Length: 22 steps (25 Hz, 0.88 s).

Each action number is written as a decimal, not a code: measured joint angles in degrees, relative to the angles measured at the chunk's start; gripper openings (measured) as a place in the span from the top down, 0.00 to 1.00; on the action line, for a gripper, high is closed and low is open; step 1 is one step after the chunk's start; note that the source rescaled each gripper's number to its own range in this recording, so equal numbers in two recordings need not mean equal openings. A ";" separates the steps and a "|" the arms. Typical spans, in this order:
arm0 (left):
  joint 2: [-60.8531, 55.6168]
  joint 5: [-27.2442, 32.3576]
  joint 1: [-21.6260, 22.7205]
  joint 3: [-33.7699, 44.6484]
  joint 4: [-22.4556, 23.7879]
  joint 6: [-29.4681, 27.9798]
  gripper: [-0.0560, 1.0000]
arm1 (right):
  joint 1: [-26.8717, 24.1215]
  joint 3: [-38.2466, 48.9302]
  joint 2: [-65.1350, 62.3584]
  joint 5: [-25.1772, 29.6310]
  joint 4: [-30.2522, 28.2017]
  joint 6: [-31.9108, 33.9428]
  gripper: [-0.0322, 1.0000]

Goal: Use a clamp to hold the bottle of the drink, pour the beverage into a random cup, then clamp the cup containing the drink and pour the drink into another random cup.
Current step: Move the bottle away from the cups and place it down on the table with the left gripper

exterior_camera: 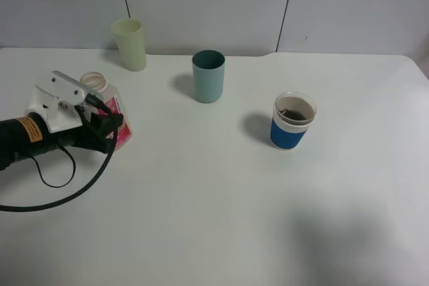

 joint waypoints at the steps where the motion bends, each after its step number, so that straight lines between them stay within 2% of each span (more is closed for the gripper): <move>1: 0.56 -0.01 0.00 0.00 0.00 0.00 0.95 | 0.00 0.00 0.00 0.00 0.00 0.00 0.00; 10: 3.48 -3.85 0.00 0.00 0.00 0.30 0.95 | 0.00 0.00 0.00 0.00 0.00 0.00 0.00; 22: 3.62 -4.06 0.00 0.00 0.00 0.42 0.94 | 0.00 0.00 0.00 0.00 0.00 0.00 0.00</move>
